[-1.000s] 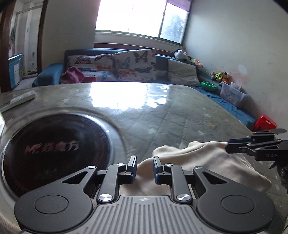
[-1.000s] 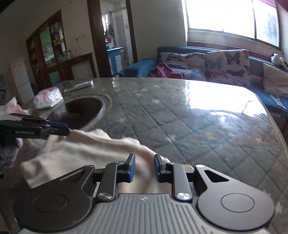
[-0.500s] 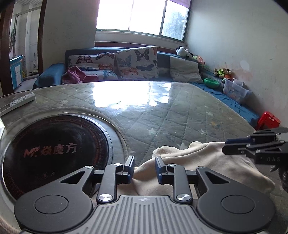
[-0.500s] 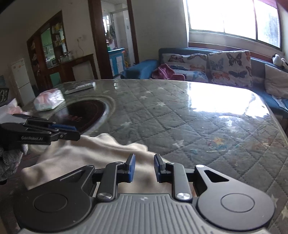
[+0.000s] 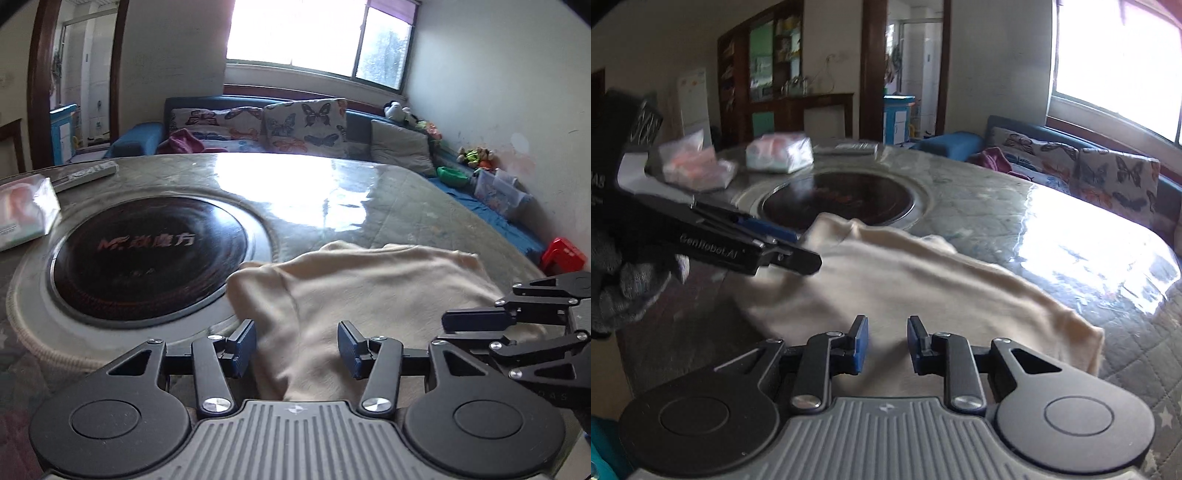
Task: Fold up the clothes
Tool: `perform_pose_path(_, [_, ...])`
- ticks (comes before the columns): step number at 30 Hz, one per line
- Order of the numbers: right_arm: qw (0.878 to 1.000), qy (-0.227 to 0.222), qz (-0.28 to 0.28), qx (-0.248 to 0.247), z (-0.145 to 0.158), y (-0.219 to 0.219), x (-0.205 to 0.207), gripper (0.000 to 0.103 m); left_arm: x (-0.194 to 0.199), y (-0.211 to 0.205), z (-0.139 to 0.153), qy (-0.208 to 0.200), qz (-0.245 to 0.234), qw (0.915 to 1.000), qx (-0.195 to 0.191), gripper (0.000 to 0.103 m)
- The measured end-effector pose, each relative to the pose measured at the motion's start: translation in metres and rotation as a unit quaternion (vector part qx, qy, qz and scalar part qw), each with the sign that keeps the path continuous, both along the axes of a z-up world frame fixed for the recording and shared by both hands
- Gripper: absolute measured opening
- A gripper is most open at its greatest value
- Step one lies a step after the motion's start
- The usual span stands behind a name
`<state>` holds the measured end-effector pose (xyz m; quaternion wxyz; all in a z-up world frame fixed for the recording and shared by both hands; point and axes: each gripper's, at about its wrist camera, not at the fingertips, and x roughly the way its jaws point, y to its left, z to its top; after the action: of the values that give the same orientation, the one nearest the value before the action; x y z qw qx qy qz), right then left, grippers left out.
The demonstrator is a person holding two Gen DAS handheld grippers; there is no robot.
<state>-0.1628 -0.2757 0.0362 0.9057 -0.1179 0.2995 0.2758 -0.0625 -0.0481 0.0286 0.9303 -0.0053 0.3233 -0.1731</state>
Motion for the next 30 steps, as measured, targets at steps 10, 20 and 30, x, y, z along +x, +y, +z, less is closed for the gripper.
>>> perform_pose_path(10, [0.999, -0.005, 0.026, -0.024, -0.002, 0.019, -0.019, 0.023, -0.017, 0.018, -0.008, -0.002, 0.009, 1.0000, 0.002, 0.053])
perform_pose_path(20, [0.994, -0.014, 0.101, -0.037, 0.017, 0.054, -0.022, 0.031, -0.015, 0.046, -0.006, 0.013, 0.028, 0.9989, -0.036, 0.054])
perform_pose_path(30, [0.980, -0.029, 0.170, -0.096, 0.002, 0.109, -0.030, 0.037, -0.015, 0.084, 0.000, 0.048, 0.061, 0.9891, -0.125, 0.057])
